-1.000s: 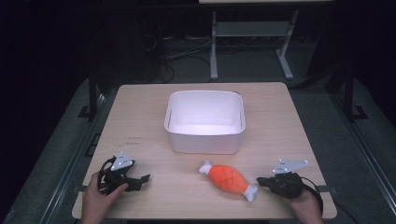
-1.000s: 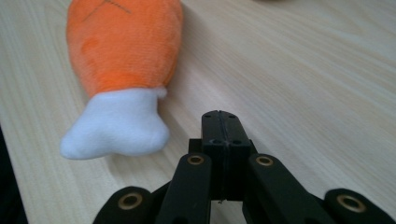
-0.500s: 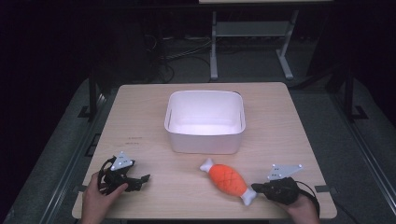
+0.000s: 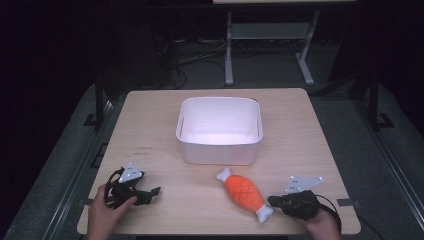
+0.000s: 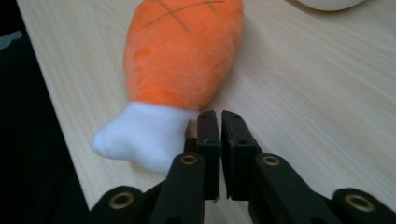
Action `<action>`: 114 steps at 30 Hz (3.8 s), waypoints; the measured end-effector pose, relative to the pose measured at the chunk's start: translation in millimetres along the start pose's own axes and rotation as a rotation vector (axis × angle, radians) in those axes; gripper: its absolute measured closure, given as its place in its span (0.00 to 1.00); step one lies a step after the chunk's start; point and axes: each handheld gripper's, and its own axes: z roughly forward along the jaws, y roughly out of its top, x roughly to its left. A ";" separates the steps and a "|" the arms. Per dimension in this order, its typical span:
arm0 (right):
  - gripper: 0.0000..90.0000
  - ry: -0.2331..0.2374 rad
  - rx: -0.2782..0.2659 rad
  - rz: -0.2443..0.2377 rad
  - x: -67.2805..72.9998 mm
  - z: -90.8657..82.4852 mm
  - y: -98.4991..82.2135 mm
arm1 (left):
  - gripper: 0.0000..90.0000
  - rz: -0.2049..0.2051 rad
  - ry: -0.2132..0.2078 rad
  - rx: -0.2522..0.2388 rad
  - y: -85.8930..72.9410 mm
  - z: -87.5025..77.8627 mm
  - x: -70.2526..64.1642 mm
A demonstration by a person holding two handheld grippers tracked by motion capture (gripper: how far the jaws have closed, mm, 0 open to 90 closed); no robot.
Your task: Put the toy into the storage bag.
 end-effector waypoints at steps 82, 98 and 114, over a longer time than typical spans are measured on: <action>0.00 -0.085 0.097 0.001 35.1 77.2 71.7 | 0.14 0.000 0.000 0.000 0.0 0.0 0.0; 0.36 -0.098 0.106 -0.039 36.4 71.6 69.7 | 0.14 0.000 0.000 0.000 0.0 0.0 0.0; 0.37 -0.031 0.099 -0.047 29.6 61.1 68.4 | 0.14 0.000 0.000 0.000 0.0 0.0 0.0</action>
